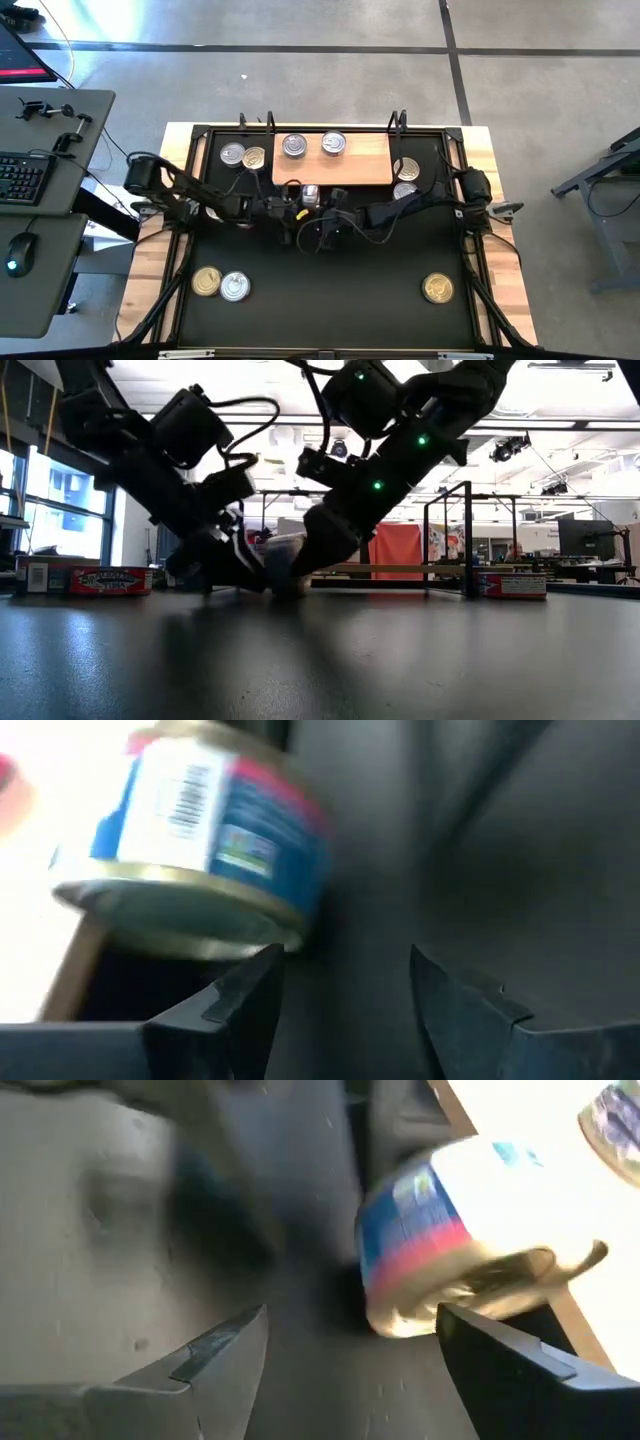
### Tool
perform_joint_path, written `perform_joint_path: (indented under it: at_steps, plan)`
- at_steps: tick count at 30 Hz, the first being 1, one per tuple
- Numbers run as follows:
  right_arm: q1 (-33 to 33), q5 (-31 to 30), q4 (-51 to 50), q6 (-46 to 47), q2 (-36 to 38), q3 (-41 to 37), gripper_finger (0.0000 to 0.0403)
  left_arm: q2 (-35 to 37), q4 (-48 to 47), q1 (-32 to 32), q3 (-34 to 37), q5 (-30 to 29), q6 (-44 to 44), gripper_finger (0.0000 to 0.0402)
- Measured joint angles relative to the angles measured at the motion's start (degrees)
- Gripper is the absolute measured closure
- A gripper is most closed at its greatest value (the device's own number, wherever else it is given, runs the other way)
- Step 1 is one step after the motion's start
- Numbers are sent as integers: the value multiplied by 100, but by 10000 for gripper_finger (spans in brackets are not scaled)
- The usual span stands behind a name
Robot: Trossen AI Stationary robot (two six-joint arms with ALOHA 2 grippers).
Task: Stack canned seafood by type on shelf
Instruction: Put the blue tuna can on the shelf
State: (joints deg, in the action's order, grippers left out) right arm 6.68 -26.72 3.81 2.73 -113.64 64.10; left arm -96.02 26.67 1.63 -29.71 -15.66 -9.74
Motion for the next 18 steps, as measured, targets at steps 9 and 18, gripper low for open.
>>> perform_joint_path:
  at_steps: [9,18]
  plan:
    - [352,-1200,32,635,4,-288,122,-151,839,384,-4,200,-103,193]
    - [146,-371,1417,400,6,-899,122,165,-463,662,-40,-828,-104,193]
